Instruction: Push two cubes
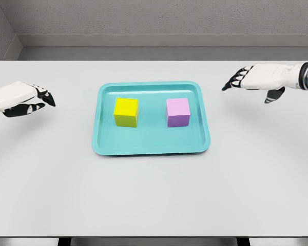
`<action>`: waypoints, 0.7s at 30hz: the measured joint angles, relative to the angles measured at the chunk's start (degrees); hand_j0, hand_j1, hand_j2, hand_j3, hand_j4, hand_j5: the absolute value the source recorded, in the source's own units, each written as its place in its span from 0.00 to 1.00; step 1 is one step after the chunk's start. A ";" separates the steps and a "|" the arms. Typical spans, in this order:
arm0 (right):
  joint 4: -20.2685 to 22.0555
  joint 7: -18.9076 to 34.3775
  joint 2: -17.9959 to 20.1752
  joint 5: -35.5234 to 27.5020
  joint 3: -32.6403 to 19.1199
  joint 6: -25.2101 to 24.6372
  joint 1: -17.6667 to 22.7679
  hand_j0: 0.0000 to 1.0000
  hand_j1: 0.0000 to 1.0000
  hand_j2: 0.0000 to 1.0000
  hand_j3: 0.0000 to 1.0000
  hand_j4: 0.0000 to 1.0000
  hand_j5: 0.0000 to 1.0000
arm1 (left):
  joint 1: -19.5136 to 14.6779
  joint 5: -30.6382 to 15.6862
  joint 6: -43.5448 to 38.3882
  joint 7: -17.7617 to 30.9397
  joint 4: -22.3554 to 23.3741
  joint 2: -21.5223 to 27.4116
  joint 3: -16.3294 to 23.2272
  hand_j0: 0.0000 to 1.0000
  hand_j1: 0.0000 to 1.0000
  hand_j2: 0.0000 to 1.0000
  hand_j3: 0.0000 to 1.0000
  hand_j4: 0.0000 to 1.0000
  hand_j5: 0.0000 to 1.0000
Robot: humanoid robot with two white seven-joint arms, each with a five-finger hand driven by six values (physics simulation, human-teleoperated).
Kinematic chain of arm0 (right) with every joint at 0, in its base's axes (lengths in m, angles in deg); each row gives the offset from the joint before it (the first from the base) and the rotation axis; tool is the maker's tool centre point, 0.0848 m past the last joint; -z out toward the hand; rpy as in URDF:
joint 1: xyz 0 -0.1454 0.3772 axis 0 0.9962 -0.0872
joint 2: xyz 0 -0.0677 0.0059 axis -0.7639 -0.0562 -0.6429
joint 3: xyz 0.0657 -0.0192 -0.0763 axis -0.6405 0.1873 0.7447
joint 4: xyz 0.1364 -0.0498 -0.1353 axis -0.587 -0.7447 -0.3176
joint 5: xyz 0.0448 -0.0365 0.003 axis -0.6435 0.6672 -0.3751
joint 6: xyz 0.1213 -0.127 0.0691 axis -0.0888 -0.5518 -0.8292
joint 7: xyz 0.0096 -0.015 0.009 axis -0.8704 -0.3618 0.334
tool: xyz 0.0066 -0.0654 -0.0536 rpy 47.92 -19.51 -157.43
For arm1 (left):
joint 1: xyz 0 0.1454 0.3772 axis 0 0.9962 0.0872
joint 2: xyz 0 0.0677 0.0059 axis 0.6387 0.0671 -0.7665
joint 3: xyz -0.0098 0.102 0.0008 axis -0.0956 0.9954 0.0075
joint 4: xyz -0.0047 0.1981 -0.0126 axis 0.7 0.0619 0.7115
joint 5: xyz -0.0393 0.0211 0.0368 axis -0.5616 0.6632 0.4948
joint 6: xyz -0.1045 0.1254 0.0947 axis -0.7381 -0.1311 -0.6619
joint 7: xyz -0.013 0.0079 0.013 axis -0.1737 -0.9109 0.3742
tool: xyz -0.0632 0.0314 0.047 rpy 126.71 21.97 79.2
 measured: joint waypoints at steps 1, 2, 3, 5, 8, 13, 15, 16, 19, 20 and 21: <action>0.02 0.00 0.06 0.17 -0.26 -0.01 0.00 0.98 0.98 0.98 0.98 0.98 0.98 | -0.18 0.02 0.00 0.02 -0.11 -0.19 0.05 0.46 0.46 0.46 0.46 0.46 0.46; 0.28 0.00 0.12 0.34 -0.36 0.00 0.00 0.80 0.80 0.80 0.80 0.80 0.80 | -0.35 0.04 0.00 0.28 -0.19 -0.32 0.09 0.46 0.46 0.46 0.46 0.46 0.46; 0.57 0.00 0.14 0.39 -0.38 0.00 0.00 0.64 0.64 0.64 0.64 0.64 0.64 | -0.88 0.05 -0.01 1.04 -0.27 -0.42 0.13 0.46 0.46 0.46 0.46 0.46 0.46; 1.00 0.01 -0.05 0.28 -0.36 0.00 0.00 0.66 0.66 0.66 0.66 0.66 0.66 | -1.67 0.11 -0.01 3.42 -0.42 -0.53 0.20 0.47 0.47 0.47 0.47 0.47 0.47; 1.62 0.01 -0.23 0.30 -0.28 0.00 0.09 0.67 0.67 0.67 0.67 0.67 0.67 | -3.08 1.20 0.00 6.79 -1.24 -0.65 0.77 0.48 0.48 0.48 0.48 0.48 0.48; 5.47 0.00 -0.18 0.52 1.27 0.00 0.35 0.68 0.68 0.68 0.68 0.68 0.68 | -6.50 3.22 0.00 9.35 -2.12 -0.67 3.70 0.48 0.48 0.48 0.48 0.48 0.48; 6.07 0.00 -0.24 0.56 1.66 -0.01 0.53 0.68 0.68 0.68 0.68 0.68 0.68 | -7.29 4.09 0.02 9.78 -2.73 -0.66 4.58 0.49 0.49 0.49 0.49 0.49 0.49; 6.25 0.00 -0.28 0.60 2.13 -0.01 0.44 0.68 0.68 0.68 0.68 0.68 0.68 | -7.30 4.93 0.03 9.91 -3.43 -0.66 4.83 0.49 0.49 0.49 0.49 0.49 0.49; 6.54 0.00 -0.70 0.72 2.98 0.00 0.53 0.68 0.68 0.68 0.68 0.68 0.68 | -7.38 6.59 0.03 10.12 -4.92 -0.66 5.29 0.49 0.49 0.49 0.49 0.49 0.49; 6.60 0.00 -1.07 0.75 3.21 0.00 0.53 0.68 0.68 0.68 0.68 0.68 0.68 | -8.00 7.07 0.03 10.16 -5.45 -0.65 5.39 0.49 0.49 0.49 0.49 0.49 0.49; 6.65 0.00 -1.47 0.78 3.38 0.00 0.62 0.68 0.68 0.68 0.68 0.68 0.68 | -8.00 7.73 0.03 10.18 -6.05 -0.68 5.50 0.49 0.49 0.49 0.49 0.49 0.49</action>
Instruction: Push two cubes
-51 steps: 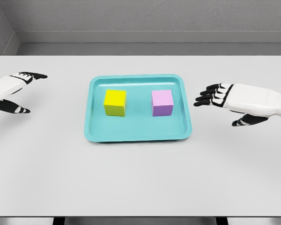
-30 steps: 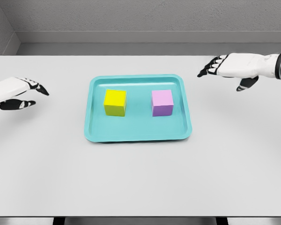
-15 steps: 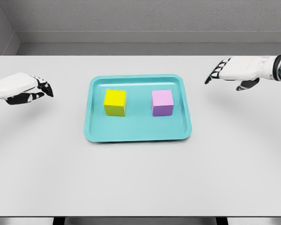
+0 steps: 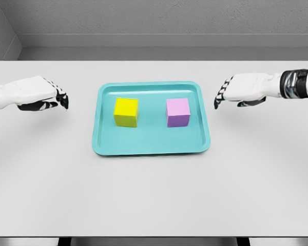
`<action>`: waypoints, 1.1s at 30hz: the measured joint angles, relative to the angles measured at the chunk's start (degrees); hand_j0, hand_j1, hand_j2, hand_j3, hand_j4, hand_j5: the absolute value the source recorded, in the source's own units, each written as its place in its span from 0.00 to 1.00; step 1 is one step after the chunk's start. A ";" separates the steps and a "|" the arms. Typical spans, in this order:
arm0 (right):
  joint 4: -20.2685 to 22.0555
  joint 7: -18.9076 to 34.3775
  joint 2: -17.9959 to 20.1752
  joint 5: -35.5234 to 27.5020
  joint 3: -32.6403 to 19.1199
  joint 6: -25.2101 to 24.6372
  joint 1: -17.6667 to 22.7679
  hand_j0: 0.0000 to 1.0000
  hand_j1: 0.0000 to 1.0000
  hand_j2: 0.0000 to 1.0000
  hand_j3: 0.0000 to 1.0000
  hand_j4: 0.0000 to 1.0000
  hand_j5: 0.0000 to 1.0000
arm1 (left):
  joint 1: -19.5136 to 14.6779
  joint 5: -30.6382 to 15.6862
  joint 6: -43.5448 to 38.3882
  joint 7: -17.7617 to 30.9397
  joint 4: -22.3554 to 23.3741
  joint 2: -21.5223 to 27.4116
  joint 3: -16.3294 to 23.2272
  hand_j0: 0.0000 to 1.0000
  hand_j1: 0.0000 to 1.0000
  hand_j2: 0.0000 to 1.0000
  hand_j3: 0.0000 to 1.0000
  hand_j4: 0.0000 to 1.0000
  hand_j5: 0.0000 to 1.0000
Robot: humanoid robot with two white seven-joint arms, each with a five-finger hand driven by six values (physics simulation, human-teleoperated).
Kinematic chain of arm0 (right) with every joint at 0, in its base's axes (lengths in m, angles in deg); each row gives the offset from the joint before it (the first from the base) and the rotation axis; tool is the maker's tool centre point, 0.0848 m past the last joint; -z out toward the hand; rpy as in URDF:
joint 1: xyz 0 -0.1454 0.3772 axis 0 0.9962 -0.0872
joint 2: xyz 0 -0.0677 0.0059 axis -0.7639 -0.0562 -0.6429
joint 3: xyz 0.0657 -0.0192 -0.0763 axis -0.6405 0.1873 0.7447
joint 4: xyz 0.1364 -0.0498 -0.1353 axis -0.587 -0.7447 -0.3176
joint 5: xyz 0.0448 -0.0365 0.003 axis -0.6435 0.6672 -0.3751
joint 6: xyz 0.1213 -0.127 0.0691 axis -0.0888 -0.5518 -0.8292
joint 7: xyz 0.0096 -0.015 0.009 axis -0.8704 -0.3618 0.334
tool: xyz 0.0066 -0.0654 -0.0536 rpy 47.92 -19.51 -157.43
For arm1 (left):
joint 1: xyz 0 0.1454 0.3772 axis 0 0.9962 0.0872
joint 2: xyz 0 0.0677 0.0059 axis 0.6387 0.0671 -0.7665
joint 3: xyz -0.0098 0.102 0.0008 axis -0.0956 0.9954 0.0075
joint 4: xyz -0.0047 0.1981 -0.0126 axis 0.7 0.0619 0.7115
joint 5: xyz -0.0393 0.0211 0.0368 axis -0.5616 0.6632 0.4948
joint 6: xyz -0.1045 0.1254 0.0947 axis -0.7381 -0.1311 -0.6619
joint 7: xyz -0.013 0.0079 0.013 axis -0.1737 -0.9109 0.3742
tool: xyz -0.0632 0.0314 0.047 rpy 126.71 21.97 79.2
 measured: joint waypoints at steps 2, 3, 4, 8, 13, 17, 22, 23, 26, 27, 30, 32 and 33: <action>0.11 0.00 -0.87 0.02 0.20 0.00 0.18 0.66 0.66 0.66 0.66 0.66 0.66 | -1.05 1.03 -0.02 0.03 -1.05 -0.07 0.70 0.50 0.50 0.50 0.50 0.50 0.50; 0.48 0.00 -1.18 0.09 0.26 0.00 0.18 0.66 0.66 0.66 0.66 0.66 0.66 | -1.58 1.43 -0.02 0.04 -1.42 -0.09 1.32 0.50 0.50 0.50 0.50 0.50 0.50; 1.00 0.00 -1.38 0.16 0.31 0.00 0.26 0.66 0.66 0.66 0.66 0.66 0.66 | -2.11 1.79 -0.03 0.04 -1.74 -0.10 1.99 0.50 0.50 0.50 0.50 0.50 0.50; 2.04 0.00 -1.82 0.33 0.41 -0.01 0.44 0.62 0.62 0.62 0.62 0.62 0.62 | -3.87 2.69 -0.02 0.06 -2.74 -0.13 5.22 0.50 0.50 0.50 0.50 0.50 0.50; 2.21 0.00 -1.96 0.45 1.03 -0.01 0.44 0.62 0.62 0.62 0.62 0.62 0.62 | -5.36 3.08 -0.01 0.06 -4.58 -0.20 8.39 0.50 0.50 0.50 0.50 0.50 0.50; 2.17 0.00 -2.05 1.03 1.22 -0.01 0.35 0.62 0.62 0.62 0.62 0.62 0.62 | -5.80 3.05 0.00 0.06 -6.56 -0.90 9.64 0.50 0.50 0.50 0.50 0.50 0.50; 1.85 -0.01 -3.10 1.32 1.60 -0.02 0.35 0.62 0.62 0.62 0.62 0.62 0.62 | -5.62 4.05 -0.01 0.06 -5.74 -2.65 10.35 0.50 0.50 0.50 0.50 0.50 0.50; 1.34 -0.01 -3.29 1.43 1.86 -0.02 0.26 0.62 0.62 0.62 0.62 0.62 0.62 | -5.62 4.30 -0.01 0.06 -5.18 -3.00 10.40 0.50 0.50 0.50 0.50 0.50 0.50; -0.22 0.00 -4.30 1.79 2.28 -0.01 0.18 0.62 0.62 0.62 0.62 0.62 0.62 | -5.98 4.72 0.00 0.06 -3.39 -3.86 10.47 0.50 0.50 0.50 0.50 0.50 0.50; -0.60 0.00 -4.69 1.84 2.35 -0.01 0.09 0.62 0.62 0.62 0.62 0.62 0.62 | -6.15 4.80 0.00 0.06 -2.94 -4.15 10.47 0.50 0.50 0.50 0.50 0.50 0.50; -2.55 0.00 -6.38 1.97 2.49 -0.01 0.09 0.62 0.62 0.62 0.62 0.62 0.62 | -6.85 4.92 -0.01 0.06 -1.87 -5.03 10.49 0.50 0.50 0.50 0.50 0.50 0.50; -3.30 0.00 -7.05 2.02 2.54 -0.01 0.00 0.62 0.62 0.62 0.62 0.62 0.62 | -7.12 4.95 -0.01 0.06 -1.55 -5.34 10.49 0.50 0.50 0.50 0.50 0.50 0.50; -3.55 0.00 -7.35 2.08 2.56 -0.01 0.00 0.59 0.59 0.59 0.59 0.59 0.59 | -7.29 4.95 -0.01 0.06 -1.46 -5.46 10.49 0.50 0.50 0.50 0.50 0.50 0.50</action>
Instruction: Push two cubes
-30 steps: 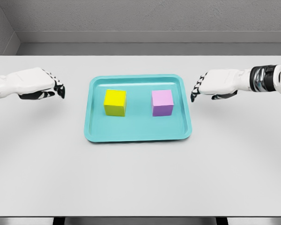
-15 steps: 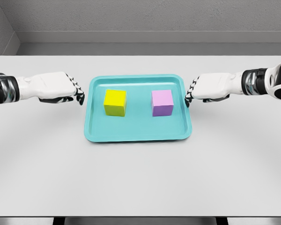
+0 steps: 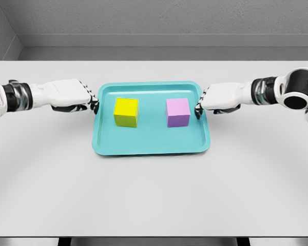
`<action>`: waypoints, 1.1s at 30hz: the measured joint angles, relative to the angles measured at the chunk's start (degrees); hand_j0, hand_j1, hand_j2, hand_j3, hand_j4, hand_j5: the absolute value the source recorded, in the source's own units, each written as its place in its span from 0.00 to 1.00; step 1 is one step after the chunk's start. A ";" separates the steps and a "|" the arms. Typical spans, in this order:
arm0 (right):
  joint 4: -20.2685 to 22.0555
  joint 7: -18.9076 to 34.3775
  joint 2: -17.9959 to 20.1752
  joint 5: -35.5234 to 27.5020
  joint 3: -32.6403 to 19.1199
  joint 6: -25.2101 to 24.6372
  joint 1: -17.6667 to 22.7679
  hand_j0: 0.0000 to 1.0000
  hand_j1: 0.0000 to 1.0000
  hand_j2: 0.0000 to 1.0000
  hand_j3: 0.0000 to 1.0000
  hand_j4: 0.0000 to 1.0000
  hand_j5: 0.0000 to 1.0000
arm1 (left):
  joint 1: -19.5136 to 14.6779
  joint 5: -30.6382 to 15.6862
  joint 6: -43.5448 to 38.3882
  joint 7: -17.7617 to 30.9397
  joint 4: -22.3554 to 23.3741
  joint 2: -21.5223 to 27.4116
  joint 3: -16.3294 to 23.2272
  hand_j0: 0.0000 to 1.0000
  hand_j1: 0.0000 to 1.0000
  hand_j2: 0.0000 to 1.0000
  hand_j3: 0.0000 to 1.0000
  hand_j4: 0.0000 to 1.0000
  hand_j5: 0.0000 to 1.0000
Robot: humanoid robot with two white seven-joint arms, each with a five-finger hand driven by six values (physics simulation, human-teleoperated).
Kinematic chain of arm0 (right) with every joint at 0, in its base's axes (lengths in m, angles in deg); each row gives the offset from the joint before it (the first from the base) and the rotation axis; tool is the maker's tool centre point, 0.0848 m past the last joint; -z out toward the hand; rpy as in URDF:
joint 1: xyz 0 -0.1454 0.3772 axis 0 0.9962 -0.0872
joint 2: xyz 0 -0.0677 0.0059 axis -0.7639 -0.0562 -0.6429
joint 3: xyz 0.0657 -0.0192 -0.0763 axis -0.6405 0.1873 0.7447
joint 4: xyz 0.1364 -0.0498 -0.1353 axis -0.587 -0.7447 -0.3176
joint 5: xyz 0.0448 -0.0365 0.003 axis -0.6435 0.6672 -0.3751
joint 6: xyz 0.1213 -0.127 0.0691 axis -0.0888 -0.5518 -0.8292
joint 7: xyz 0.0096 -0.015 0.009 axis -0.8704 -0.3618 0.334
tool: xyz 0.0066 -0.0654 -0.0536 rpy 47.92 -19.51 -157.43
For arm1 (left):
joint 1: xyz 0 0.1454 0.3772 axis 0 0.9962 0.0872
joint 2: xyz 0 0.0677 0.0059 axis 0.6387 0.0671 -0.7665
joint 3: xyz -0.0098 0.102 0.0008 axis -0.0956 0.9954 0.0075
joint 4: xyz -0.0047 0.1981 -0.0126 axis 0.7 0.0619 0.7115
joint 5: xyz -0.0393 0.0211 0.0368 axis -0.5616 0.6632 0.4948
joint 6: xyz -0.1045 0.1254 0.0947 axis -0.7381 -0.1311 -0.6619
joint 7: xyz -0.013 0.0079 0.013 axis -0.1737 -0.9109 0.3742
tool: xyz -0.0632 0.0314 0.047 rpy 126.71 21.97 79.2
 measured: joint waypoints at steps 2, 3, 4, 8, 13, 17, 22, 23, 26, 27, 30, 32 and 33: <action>-0.30 0.00 -0.38 0.13 0.03 0.00 0.00 0.58 0.58 0.58 0.58 0.58 0.58 | 0.00 0.03 0.00 0.00 0.12 -0.22 0.02 0.50 0.50 0.50 0.50 0.50 0.50; -0.36 0.00 -0.50 0.17 0.03 0.00 0.00 0.58 0.58 0.58 0.58 0.58 0.58 | 0.00 0.04 0.00 0.00 0.16 -0.35 0.03 0.50 0.50 0.50 0.50 0.50 0.50; -0.40 0.00 -0.66 0.21 0.04 0.00 0.00 0.58 0.58 0.58 0.58 0.58 0.58 | 0.00 0.06 0.00 0.00 0.19 -0.46 0.03 0.50 0.50 0.50 0.50 0.50 0.50; -0.64 0.00 -1.58 0.24 0.05 0.00 -0.26 0.58 0.58 0.58 0.58 0.58 0.58 | -0.09 0.58 0.01 0.00 0.74 -1.26 0.04 0.50 0.50 0.50 0.50 0.50 0.50; -1.90 0.01 -2.55 -0.08 -0.06 -0.25 -0.53 0.58 0.58 0.58 0.58 0.58 0.58 | 0.00 1.07 0.00 0.00 1.15 -1.96 0.07 0.50 0.50 0.50 0.50 0.50 0.50; -2.60 -0.01 -3.46 -0.50 -0.25 -0.66 -0.53 0.58 0.58 0.58 0.58 0.58 0.58 | 0.35 1.54 0.01 0.00 1.78 -2.23 0.35 0.50 0.50 0.50 0.50 0.50 0.50; -2.74 -0.01 -4.17 -0.35 -0.35 -0.86 -0.53 0.58 0.58 0.58 0.58 0.58 0.58 | 0.53 1.98 0.01 0.00 2.03 -2.75 0.53 0.50 0.50 0.50 0.50 0.50 0.50; -2.74 -0.02 -4.29 -0.28 -0.36 -0.88 -0.53 0.58 0.58 0.58 0.58 0.58 0.58 | 0.53 2.02 0.01 0.00 2.05 -2.81 0.54 0.50 0.50 0.50 0.50 0.50 0.50; -2.70 -0.01 -4.52 -0.13 -0.38 -0.89 -0.53 0.58 0.58 0.58 0.58 0.58 0.58 | 0.62 2.08 0.00 0.00 2.25 -2.93 0.56 0.50 0.50 0.50 0.50 0.50 0.50; -2.72 -0.01 -4.63 -0.10 -0.38 -0.90 -0.53 0.58 0.58 0.58 0.58 0.58 0.58 | 0.62 2.09 0.00 0.00 2.40 -2.96 0.56 0.50 0.50 0.50 0.50 0.50 0.50; -2.67 0.02 -5.13 0.07 -0.30 -0.73 -0.62 0.58 0.58 0.58 0.58 0.58 0.58 | 0.62 2.15 0.01 0.00 2.65 -3.22 0.56 0.50 0.50 0.50 0.50 0.50 0.50; -2.57 0.00 -5.47 0.24 -0.29 -0.70 -0.62 0.58 0.58 0.58 0.58 0.58 0.58 | 0.35 2.18 0.00 0.00 2.72 -3.54 0.56 0.50 0.50 0.50 0.50 0.50 0.50; -2.51 -0.02 -5.72 0.35 -0.29 -0.69 -0.62 0.58 0.58 0.58 0.58 0.58 0.58 | 0.26 2.19 0.00 0.00 2.74 -3.67 0.56 0.50 0.50 0.50 0.50 0.50 0.50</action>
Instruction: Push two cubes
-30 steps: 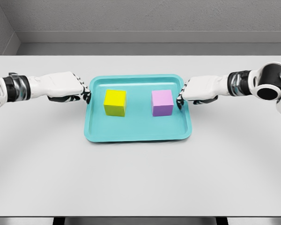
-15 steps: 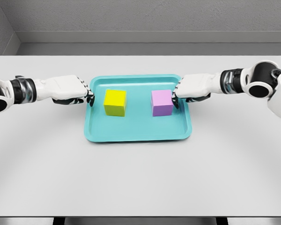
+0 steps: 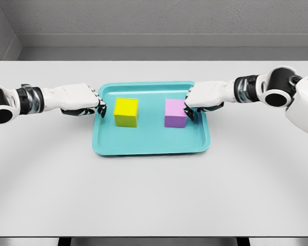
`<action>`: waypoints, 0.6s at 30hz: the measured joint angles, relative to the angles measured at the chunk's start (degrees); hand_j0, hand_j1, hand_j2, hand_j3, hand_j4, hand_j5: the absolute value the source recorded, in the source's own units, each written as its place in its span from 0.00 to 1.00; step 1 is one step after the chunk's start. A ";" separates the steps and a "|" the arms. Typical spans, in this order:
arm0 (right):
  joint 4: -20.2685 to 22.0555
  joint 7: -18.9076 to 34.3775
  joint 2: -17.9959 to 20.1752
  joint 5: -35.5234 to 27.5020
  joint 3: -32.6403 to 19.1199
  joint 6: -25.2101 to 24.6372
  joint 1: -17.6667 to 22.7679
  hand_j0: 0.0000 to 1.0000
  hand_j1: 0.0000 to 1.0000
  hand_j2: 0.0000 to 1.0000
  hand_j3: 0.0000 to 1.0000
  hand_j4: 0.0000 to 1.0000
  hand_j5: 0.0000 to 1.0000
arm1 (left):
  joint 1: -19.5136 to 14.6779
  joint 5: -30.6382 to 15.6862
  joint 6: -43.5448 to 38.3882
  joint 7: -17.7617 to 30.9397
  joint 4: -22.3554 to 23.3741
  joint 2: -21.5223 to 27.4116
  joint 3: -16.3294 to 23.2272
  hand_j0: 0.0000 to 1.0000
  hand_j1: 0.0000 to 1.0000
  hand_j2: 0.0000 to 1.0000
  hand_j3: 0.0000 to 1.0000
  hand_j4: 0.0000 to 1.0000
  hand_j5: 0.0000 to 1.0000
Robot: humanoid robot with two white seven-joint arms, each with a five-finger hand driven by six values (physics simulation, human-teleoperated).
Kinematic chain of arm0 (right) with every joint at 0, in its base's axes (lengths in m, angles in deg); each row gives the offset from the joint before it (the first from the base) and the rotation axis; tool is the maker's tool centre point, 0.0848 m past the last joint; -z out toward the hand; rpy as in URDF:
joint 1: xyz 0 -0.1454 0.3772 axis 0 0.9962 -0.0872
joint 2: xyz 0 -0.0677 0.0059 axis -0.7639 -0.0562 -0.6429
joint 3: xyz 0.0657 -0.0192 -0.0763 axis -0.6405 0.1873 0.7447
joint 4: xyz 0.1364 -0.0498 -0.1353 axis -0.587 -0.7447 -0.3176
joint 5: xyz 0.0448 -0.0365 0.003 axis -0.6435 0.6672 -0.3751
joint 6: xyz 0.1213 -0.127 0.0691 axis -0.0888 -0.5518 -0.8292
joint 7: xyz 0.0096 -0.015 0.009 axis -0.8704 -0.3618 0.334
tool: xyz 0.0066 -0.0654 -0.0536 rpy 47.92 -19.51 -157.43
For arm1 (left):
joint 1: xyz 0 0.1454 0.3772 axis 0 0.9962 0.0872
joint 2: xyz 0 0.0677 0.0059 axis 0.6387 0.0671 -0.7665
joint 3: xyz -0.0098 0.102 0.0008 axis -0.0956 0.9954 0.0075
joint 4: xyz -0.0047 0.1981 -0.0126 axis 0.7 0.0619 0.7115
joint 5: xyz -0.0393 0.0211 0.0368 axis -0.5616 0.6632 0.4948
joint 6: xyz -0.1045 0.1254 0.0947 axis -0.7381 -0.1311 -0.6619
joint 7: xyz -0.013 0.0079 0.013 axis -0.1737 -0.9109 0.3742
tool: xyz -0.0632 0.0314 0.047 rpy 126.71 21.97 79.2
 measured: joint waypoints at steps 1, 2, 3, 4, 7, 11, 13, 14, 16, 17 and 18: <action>0.04 -0.01 -0.25 0.06 0.01 0.01 0.00 0.58 0.58 0.58 0.58 0.58 0.58 | -0.18 0.07 0.00 0.00 0.00 -0.14 0.00 0.50 0.50 0.50 0.50 0.50 0.50; 0.08 -0.01 -0.43 0.11 0.02 0.04 0.00 0.58 0.58 0.58 0.58 0.58 0.58 | -0.18 0.13 0.00 0.00 -0.01 -0.30 0.00 0.50 0.50 0.50 0.50 0.50 0.50; 0.11 0.01 -0.58 0.11 0.03 0.06 0.00 0.58 0.58 0.58 0.58 0.58 0.58 | -0.18 0.17 0.00 0.00 -0.02 -0.43 0.00 0.50 0.50 0.50 0.50 0.50 0.50; 0.13 0.01 -0.69 0.11 0.04 0.07 0.00 0.58 0.58 0.58 0.58 0.58 0.58 | -0.26 0.20 0.00 0.00 -0.02 -0.52 0.00 0.50 0.50 0.50 0.50 0.50 0.50; 0.17 0.03 -1.10 0.28 0.17 0.34 -0.35 0.57 0.57 0.57 0.57 0.57 0.57 | -0.35 0.31 0.00 0.00 0.00 -1.02 -0.01 0.50 0.50 0.50 0.50 0.50 0.50; 0.01 0.02 -1.13 0.16 0.22 0.41 -0.35 0.57 0.57 0.57 0.57 0.57 0.57 | 0.09 0.36 0.01 0.00 0.04 -1.58 0.01 0.50 0.50 0.50 0.50 0.50 0.50; 0.02 -0.01 -0.90 -0.11 0.30 0.21 -0.35 0.57 0.57 0.57 0.57 0.57 0.57 | 0.26 0.37 0.01 0.00 0.14 -1.69 0.01 0.50 0.50 0.50 0.50 0.50 0.50; 0.08 -0.02 -0.67 -0.36 0.40 0.16 -0.35 0.57 0.57 0.57 0.57 0.57 0.57 | 0.35 0.38 0.01 0.00 0.19 -1.73 0.02 0.50 0.50 0.50 0.50 0.50 0.50; 0.11 0.00 0.22 -0.34 0.57 0.28 -0.44 0.57 0.57 0.57 0.57 0.57 0.57 | 0.53 0.38 0.01 0.00 0.32 -1.77 0.05 0.50 0.50 0.50 0.50 0.50 0.50; 0.06 0.02 0.67 -0.18 0.61 0.31 -0.44 0.57 0.57 0.57 0.57 0.57 0.57 | 0.53 0.38 0.01 0.00 0.39 -1.78 0.06 0.50 0.50 0.50 0.50 0.50 0.50; 0.00 0.03 1.01 0.00 0.66 0.37 -0.35 0.57 0.57 0.57 0.57 0.57 0.57 | 0.53 0.38 0.01 0.00 0.48 -1.79 0.07 0.50 0.50 0.50 0.50 0.50 0.50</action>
